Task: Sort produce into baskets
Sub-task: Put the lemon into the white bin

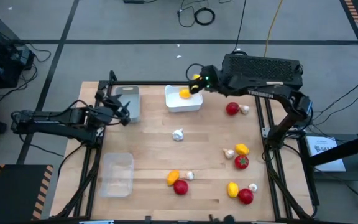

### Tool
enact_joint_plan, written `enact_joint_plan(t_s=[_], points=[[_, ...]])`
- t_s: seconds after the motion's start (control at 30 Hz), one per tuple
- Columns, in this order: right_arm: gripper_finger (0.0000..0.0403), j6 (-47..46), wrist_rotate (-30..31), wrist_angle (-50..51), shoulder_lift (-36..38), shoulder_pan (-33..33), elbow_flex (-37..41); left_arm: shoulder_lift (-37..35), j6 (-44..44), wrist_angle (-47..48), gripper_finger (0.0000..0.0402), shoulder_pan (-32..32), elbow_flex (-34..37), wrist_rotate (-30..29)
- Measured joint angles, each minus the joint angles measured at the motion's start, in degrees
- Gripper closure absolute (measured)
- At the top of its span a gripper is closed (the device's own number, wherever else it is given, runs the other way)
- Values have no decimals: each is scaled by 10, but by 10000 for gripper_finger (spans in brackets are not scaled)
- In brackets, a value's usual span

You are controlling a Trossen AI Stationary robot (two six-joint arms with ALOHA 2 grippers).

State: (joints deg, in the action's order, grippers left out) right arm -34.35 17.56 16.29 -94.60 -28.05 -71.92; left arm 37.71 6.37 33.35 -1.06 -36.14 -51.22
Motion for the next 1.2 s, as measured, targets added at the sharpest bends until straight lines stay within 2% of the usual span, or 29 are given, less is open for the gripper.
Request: enact_joint_plan(t_s=[0.2, 0.5, 0.67, 1.03, 1.2], points=[[218, 5, 4, -78, -37, 47, 0, 15, 23, 1, 169, -19, 0, 55], [214, 50, 0, -115, -83, 60, 1, 50, 23, 1, 169, -28, 0, 65], [194, 82, 1, -88, -84, 60, 1, 62, 23, 0, 169, -27, 0, 67], [148, 87, -7, -18, -80, 57, 0, 62, 23, 0, 169, -27, 0, 80], [149, 100, -46, 74, -80, 57, -57, 62, 23, -1, 169, -27, 0, 80]])
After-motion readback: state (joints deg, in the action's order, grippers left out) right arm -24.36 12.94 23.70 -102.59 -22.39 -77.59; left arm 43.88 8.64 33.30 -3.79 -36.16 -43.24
